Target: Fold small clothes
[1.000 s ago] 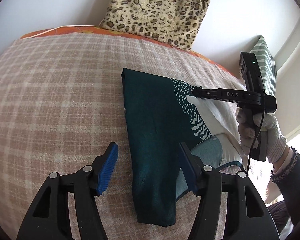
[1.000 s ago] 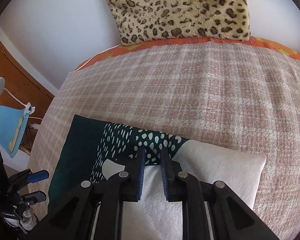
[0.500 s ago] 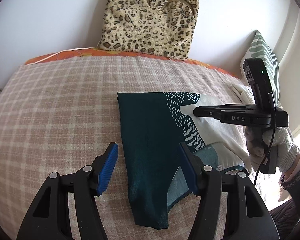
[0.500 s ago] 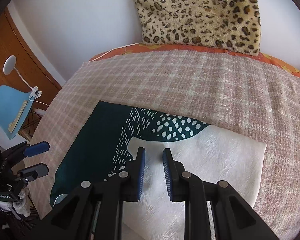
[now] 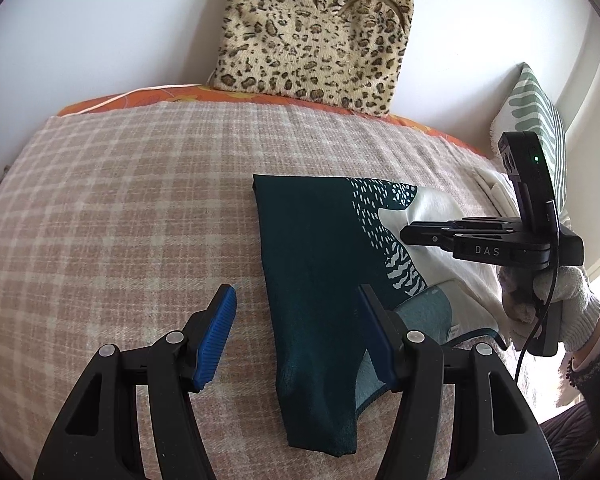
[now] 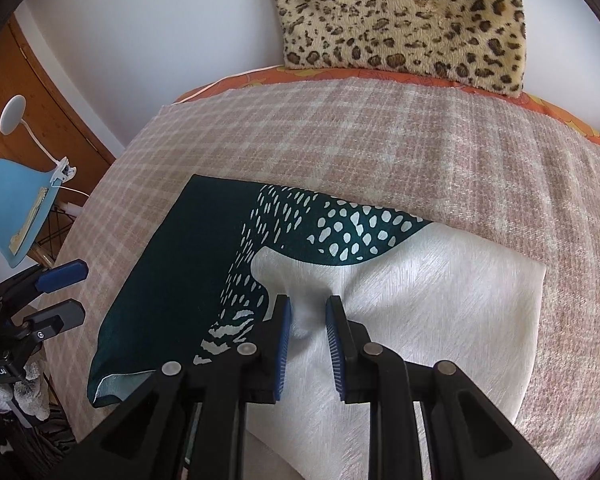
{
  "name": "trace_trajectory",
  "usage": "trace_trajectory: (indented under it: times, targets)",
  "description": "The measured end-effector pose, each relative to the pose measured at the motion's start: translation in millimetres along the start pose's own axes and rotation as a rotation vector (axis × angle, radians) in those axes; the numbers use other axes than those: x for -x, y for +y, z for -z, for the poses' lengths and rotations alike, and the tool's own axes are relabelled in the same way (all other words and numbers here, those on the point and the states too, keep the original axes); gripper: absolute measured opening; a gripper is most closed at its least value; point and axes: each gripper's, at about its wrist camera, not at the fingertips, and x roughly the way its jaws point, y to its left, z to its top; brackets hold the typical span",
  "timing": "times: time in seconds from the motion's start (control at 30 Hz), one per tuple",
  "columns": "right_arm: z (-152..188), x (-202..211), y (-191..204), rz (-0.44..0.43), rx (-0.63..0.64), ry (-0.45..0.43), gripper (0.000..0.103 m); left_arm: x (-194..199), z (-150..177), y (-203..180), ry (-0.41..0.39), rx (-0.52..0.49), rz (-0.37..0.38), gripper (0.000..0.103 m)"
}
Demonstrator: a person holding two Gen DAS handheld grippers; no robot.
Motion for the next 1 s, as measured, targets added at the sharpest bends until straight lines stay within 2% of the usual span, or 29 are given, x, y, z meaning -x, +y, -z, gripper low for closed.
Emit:
trace_trajectory:
  times: [0.3, 0.43, 0.5, 0.73, 1.0]
  targets:
    - [20.3, 8.3, 4.4, 0.016, 0.029, 0.031, 0.02, -12.3, 1.1, 19.4, 0.038, 0.09, 0.017, 0.061]
    - [37.5, 26.9, 6.2, 0.025, 0.044, 0.026, 0.022, -18.9, 2.0, 22.4, 0.071, 0.112, 0.046, 0.061]
    - [49.2, 43.2, 1.1, -0.003, 0.014, 0.003, 0.03, -21.6, 2.7, 23.6, 0.084, 0.128, 0.066, 0.061]
    - [74.1, 91.8, -22.3, 0.023, -0.092, -0.075, 0.038, -32.5, 7.2, 35.4, 0.128, 0.242, 0.111, 0.061]
    - [102.6, 103.7, -60.4, -0.039, -0.254, -0.103, 0.044, -35.8, 8.5, 33.5, 0.136, 0.229, 0.108, 0.061]
